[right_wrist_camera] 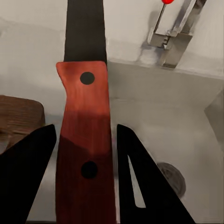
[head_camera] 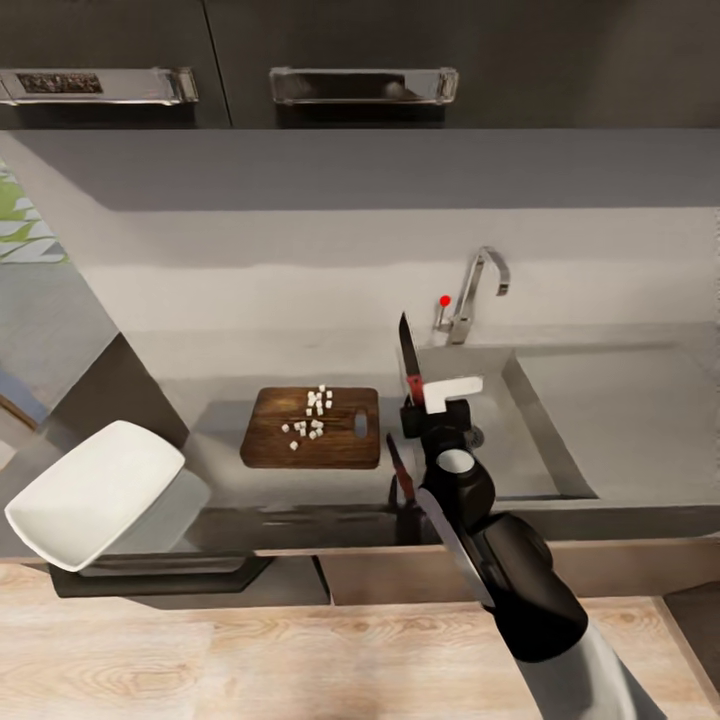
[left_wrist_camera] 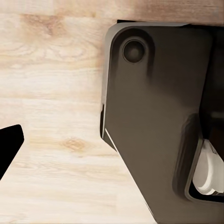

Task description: In the kitchen, take the Vidalia onion out of the sink, dice it on the chopping board with the paring knife, put the diced onion into the bowl on the countertop, then place both the paring knife and the chopping board into the sink.

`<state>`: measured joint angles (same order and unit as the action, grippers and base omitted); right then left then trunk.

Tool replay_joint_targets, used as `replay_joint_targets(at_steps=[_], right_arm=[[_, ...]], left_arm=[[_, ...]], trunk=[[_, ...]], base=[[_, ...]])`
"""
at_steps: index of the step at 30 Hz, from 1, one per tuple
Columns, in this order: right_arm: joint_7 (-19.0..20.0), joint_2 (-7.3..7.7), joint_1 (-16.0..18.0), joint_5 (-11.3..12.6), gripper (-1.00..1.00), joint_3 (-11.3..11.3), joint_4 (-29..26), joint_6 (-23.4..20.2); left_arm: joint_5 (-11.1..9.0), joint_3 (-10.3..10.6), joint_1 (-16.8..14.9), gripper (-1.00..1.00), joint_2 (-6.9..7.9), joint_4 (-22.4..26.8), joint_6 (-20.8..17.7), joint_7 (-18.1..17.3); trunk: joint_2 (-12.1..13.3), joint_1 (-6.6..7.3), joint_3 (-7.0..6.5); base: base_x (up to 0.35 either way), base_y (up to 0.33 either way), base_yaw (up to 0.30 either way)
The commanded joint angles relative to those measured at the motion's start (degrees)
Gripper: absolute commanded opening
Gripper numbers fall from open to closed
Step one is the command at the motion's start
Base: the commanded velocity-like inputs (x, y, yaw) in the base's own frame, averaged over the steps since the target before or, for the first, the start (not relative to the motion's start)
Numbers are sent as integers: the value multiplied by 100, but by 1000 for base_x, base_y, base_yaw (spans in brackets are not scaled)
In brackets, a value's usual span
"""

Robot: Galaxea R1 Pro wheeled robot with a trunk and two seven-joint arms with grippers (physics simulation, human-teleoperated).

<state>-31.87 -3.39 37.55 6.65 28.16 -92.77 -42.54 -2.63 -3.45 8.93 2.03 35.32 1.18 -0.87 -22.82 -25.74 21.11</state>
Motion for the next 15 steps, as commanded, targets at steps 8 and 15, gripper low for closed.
replay_joint_targets(at_steps=[8, 15], right_arm=[[-71, 23, 7, 437, -100, 8, 160, -34], [-73, 58, 7, 441, -100, 6, 280, -35]], left_arm=[[-27, -7, 4, 100, -1, 17, 5, -1], [-27, -7, 4, 100, 0, 19, 5, -1]], trunk=[[-9, -4, -65], [-9, -4, -129]], base=[[85, -135, 0], [20, -110, 0]])
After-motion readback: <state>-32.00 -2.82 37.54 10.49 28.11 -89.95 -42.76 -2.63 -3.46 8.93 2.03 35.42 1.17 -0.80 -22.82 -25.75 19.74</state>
